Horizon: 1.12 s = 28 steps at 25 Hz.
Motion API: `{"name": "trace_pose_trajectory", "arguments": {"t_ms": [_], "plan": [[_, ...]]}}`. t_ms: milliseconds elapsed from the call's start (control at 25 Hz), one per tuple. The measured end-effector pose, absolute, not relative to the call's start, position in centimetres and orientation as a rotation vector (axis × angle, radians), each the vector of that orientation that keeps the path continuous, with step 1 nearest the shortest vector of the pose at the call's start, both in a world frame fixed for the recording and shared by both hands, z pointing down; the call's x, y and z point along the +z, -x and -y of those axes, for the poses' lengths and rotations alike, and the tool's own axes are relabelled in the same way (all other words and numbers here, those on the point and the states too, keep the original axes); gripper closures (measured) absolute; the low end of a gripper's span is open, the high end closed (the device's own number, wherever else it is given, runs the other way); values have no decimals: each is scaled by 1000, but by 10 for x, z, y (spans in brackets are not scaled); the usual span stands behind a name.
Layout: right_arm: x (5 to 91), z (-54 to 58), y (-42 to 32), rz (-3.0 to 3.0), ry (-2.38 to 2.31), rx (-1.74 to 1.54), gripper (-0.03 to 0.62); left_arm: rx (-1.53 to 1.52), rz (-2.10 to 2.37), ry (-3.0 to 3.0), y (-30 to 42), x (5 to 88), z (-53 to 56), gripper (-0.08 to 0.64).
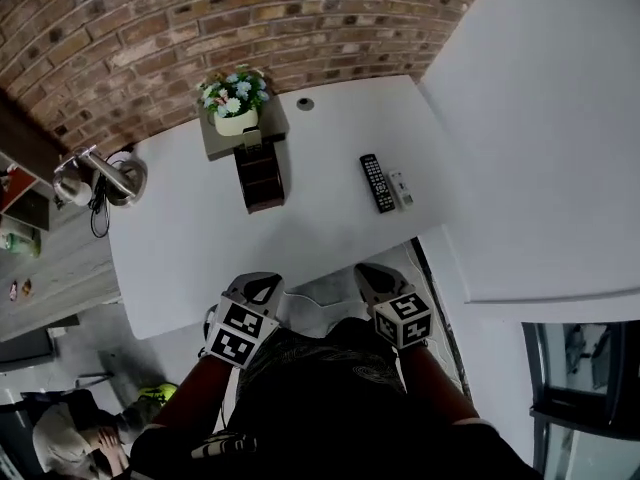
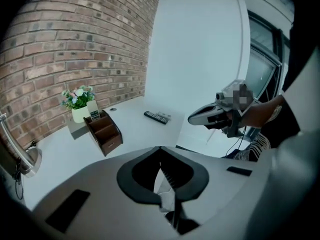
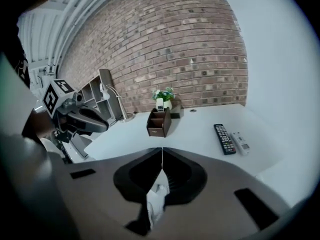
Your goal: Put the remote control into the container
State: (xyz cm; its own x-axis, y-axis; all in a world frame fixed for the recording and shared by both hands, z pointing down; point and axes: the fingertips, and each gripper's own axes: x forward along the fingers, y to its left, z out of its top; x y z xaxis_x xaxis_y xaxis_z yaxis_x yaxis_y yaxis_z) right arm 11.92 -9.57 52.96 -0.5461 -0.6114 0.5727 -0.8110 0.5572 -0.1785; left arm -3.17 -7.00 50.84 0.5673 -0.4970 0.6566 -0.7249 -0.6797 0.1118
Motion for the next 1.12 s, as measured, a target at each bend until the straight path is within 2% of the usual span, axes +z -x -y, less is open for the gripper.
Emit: {"name": "trace_pose_trajectory", "arguments": {"t_ms": [360, 600, 800, 1120], "plan": [[556, 153, -204, 2134, -1287, 491, 583, 874, 950, -2395, 14, 525, 96, 554], [586, 227, -271, 2065, -1319, 490, 581, 804, 1108, -2270, -2, 536, 124, 554], [624, 279, -295, 2042, -1236, 522, 580, 757, 1233, -2160, -13, 543, 142, 554], [653, 340, -299, 2042, -1096, 451, 498, 687, 1424, -2015, -18, 548, 155, 554]]}}
